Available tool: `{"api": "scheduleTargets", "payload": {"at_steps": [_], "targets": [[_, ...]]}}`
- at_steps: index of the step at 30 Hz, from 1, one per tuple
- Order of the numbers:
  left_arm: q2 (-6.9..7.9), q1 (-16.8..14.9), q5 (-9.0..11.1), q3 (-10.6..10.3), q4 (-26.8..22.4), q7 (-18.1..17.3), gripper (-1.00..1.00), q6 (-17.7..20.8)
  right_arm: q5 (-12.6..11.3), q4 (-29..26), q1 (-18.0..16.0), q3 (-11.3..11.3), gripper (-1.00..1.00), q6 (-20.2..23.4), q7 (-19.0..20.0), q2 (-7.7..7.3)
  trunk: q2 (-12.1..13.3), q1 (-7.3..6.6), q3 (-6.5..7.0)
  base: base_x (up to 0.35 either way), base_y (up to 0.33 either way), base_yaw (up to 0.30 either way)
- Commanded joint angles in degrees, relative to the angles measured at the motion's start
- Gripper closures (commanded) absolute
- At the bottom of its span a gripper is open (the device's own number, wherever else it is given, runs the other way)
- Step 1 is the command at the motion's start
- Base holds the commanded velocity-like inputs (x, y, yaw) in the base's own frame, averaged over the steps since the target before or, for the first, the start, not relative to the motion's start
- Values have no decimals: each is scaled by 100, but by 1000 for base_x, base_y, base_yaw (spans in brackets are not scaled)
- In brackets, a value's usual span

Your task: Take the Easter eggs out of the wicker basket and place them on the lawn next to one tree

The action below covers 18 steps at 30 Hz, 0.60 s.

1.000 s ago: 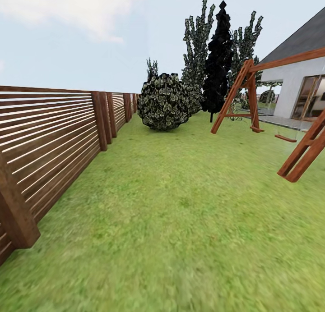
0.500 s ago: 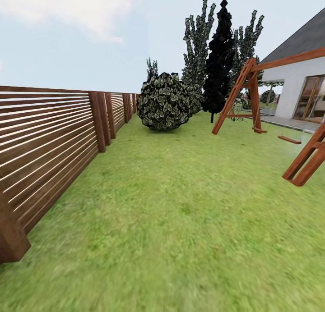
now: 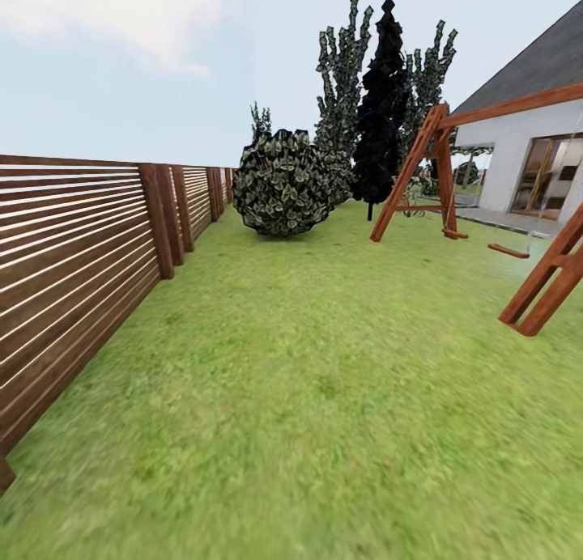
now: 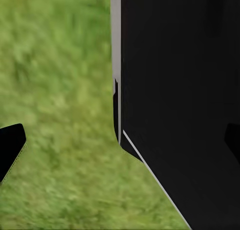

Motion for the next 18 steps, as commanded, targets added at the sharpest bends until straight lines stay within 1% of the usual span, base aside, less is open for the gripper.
{"api": "scheduleTargets", "payload": {"at_steps": [1, 18], "targets": [[1, 3, -1, 0, -10, -3, -100, -2, 18, 2, -1, -4, -100, -3, -1, 0, -1, 4, -3, 318, 0, -5], [1, 3, -1, 0, -8, -3, -100, -2, 18, 1, -1, -4, -100, -3, 0, 0, -1, 4, -3, 318, 0, 0]]}}
